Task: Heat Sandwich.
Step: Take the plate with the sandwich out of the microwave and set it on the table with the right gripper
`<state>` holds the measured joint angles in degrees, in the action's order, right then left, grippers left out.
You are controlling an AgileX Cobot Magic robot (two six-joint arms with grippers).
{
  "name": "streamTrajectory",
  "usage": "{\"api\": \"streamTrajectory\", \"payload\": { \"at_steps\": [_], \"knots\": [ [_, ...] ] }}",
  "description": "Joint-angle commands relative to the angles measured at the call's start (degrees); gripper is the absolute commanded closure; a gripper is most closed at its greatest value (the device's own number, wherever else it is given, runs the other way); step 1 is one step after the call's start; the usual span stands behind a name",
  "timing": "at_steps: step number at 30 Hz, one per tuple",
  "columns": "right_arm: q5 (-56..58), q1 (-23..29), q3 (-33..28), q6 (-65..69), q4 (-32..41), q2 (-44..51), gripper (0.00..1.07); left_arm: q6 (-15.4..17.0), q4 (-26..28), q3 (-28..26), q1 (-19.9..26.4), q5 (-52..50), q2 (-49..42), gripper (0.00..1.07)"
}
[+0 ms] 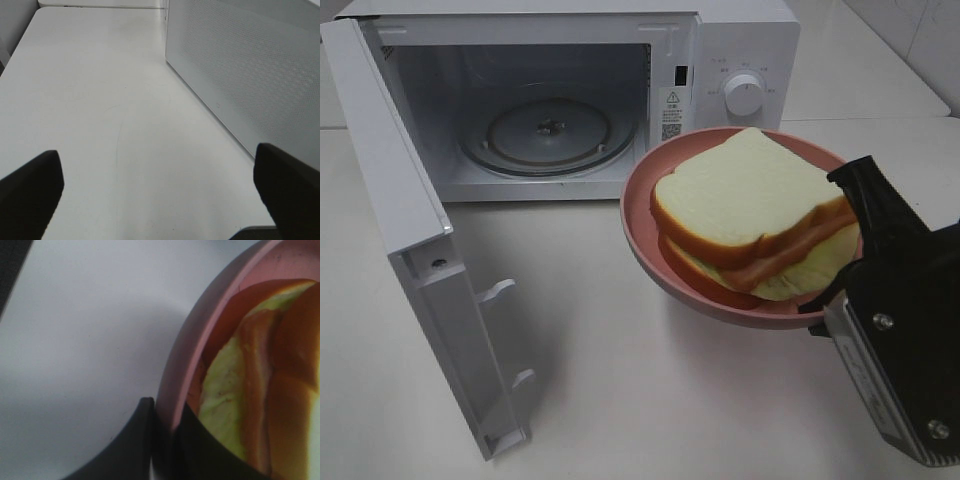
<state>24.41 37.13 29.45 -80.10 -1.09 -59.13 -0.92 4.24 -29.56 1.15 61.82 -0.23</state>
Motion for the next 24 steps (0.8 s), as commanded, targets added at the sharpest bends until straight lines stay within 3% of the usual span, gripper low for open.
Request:
{"api": "streamTrajectory", "payload": {
  "at_steps": [1, 12, 24],
  "knots": [
    [1.0, -0.3, -1.3, 0.9, 0.1, 3.6, 1.07, 0.0, 0.6, 0.1, 0.1, -0.5, -1.1, 0.09],
    [5.8, -0.3, -4.1, 6.5, -2.2, 10.9, 1.07, 0.0, 0.6, 0.1, 0.1, -0.5, -1.1, 0.09],
    [8.5, -0.3, -4.1, 28.9, -19.4, 11.6, 1.06, 0.0, 0.6, 0.1, 0.1, -0.5, -1.1, 0.09]
  ]
}}
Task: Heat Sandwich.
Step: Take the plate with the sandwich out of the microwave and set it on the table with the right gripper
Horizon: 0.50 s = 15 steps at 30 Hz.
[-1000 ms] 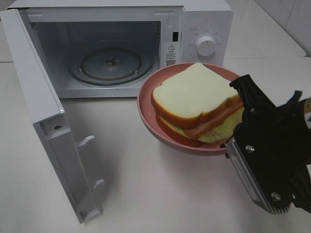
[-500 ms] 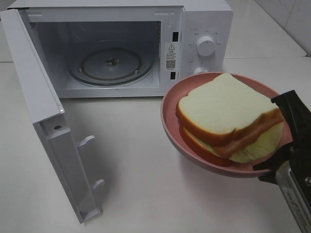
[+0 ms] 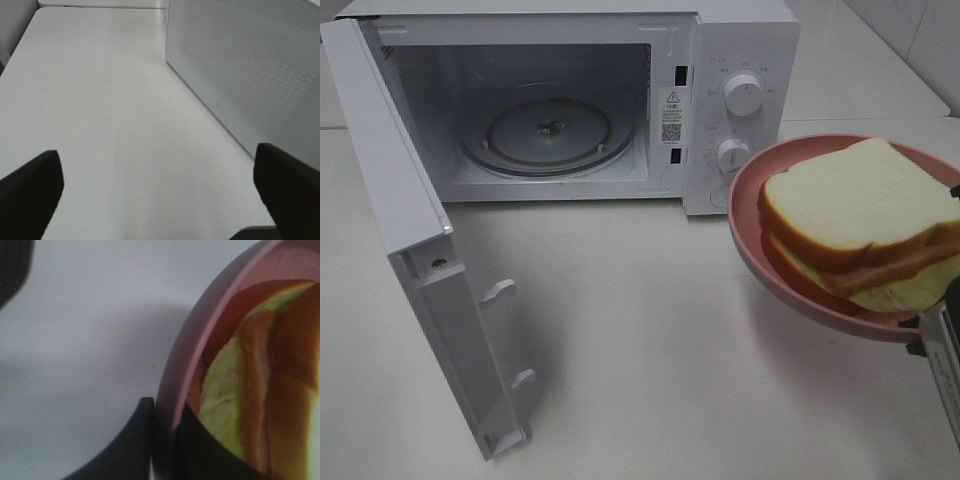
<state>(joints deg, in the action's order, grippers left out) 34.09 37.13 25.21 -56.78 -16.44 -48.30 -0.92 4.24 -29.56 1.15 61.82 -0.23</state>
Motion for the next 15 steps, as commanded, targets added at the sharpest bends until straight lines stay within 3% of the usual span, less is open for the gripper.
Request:
{"api": "streamTrajectory", "payload": {
  "at_steps": [1, 15],
  "knots": [
    [-1.2, -0.3, 0.2, 5.6, -4.1, 0.8, 1.06, 0.0, 0.6, 0.1, 0.1, -0.5, -1.1, 0.09],
    [5.3, -0.3, 0.2, 25.8, -10.8, 0.8, 1.06, 0.0, 0.6, 0.1, 0.1, -0.5, -1.1, 0.09]
  ]
}}
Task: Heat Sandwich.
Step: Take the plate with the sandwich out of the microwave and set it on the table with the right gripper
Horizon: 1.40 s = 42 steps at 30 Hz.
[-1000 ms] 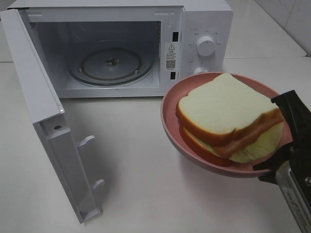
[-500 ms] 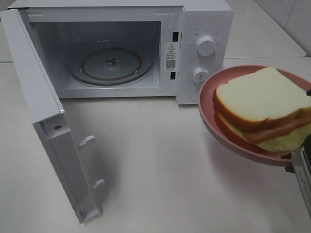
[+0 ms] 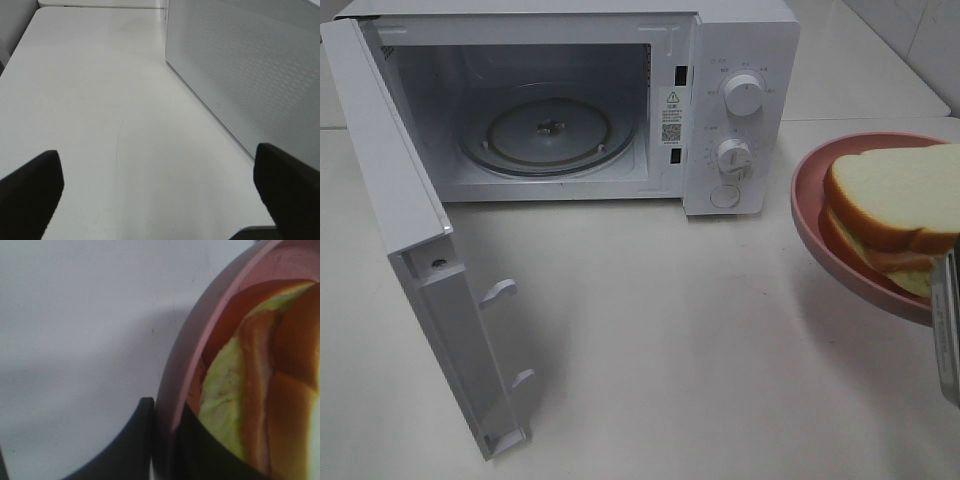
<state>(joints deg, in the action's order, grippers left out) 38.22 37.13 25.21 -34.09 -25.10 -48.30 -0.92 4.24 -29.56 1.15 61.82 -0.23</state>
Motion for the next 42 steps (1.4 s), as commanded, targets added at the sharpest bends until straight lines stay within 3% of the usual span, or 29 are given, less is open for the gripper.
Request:
{"api": "streamTrajectory", "payload": {
  "at_steps": [1, 9, 25, 42],
  "knots": [
    [1.7, -0.3, 0.2, 3.8, -2.5, 0.8, 1.06, 0.0, 0.6, 0.1, 0.1, -0.5, -1.1, 0.09],
    [5.7, -0.3, 0.2, 12.0, -3.8, 0.8, 1.06, 0.0, 0.6, 0.1, 0.1, -0.5, -1.1, 0.09],
    [12.2, -0.3, 0.2, 38.6, -14.3, 0.7, 1.06, 0.0, 0.6, 0.1, 0.1, -0.5, -1.1, 0.09],
    [13.9, -0.3, 1.4, 59.4, -19.9, -13.6, 1.06, 0.0, 0.6, 0.1, 0.1, -0.5, -1.1, 0.09]
  ]
}}
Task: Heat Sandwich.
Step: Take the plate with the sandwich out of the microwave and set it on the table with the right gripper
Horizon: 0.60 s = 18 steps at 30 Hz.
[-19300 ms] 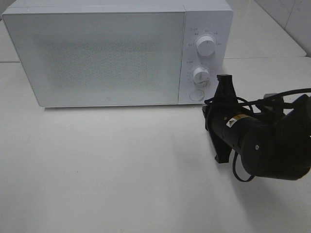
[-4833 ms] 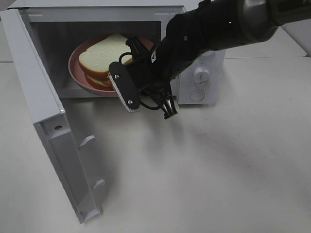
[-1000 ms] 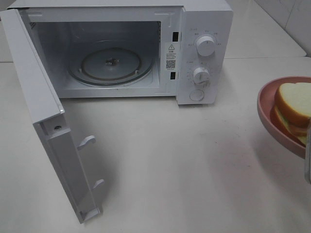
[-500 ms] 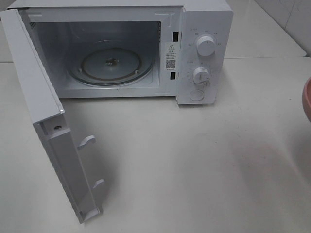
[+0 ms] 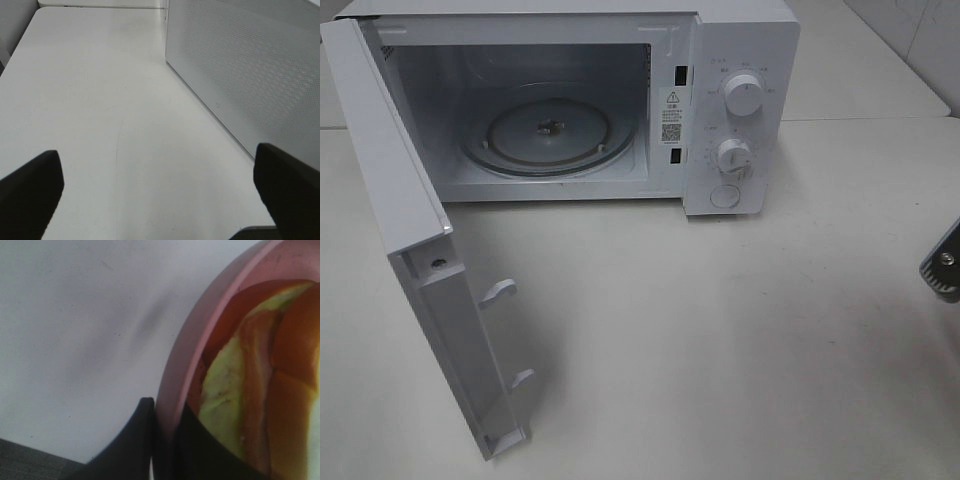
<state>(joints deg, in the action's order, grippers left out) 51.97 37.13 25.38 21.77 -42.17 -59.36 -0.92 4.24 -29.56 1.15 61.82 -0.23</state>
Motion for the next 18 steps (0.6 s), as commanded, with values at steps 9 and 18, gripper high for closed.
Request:
{"api": "streamTrajectory", "payload": {
  "at_steps": [9, 18],
  "knots": [
    [0.1, -0.5, 5.5, 13.8, -3.6, -12.9, 1.05, 0.0, 0.6, 0.1, 0.1, -0.5, -1.1, 0.09],
    [0.1, -0.5, 10.9, 24.5, -5.3, -23.1, 1.05, 0.0, 0.6, 0.1, 0.1, -0.5, -1.1, 0.09]
  ]
}}
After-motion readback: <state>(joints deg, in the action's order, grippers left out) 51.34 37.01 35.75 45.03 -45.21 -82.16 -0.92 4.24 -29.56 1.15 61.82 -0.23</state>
